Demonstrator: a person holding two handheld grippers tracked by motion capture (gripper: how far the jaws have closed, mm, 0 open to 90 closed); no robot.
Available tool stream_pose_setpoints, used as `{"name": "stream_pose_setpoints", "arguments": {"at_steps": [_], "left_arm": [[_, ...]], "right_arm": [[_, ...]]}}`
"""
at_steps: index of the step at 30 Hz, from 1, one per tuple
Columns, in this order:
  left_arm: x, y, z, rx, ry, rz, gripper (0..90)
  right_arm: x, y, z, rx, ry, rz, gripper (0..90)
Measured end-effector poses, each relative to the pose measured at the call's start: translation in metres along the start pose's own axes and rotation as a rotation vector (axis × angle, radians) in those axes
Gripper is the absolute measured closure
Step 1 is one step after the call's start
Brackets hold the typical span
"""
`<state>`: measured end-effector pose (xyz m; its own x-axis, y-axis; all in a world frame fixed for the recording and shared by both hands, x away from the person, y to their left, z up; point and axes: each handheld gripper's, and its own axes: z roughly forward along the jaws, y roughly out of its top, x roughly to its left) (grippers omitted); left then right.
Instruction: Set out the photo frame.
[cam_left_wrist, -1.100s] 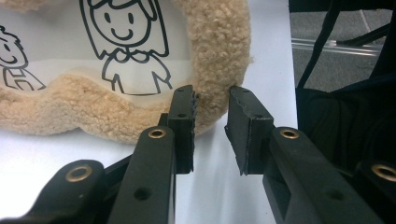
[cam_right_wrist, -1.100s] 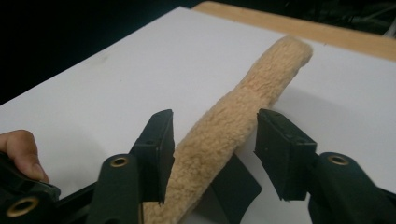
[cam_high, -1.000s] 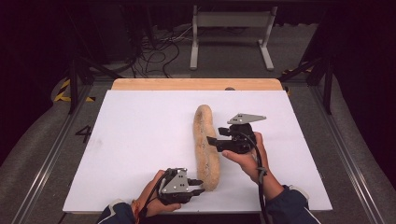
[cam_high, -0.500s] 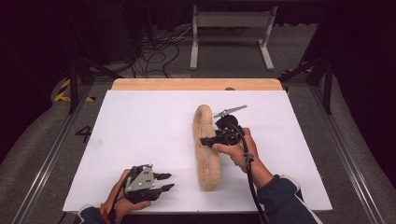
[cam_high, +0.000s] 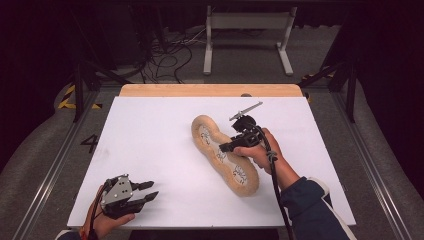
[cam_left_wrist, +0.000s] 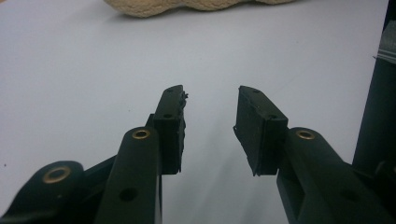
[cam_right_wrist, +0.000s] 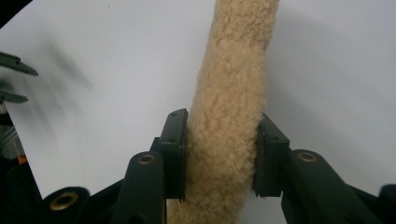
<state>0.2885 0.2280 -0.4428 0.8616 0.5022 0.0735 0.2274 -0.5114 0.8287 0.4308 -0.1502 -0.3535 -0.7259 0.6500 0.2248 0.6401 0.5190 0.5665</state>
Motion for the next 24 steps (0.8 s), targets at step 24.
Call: {"name": "stream_pose_setpoints", "arguments": {"at_steps": [24], "left_arm": [[0.008, 0.004, 0.007, -0.008, -0.017, -0.012, 55.6]], "right_arm": [[0.0, 0.005, 0.003, 0.056, 0.157, -0.281, 59.6]]}}
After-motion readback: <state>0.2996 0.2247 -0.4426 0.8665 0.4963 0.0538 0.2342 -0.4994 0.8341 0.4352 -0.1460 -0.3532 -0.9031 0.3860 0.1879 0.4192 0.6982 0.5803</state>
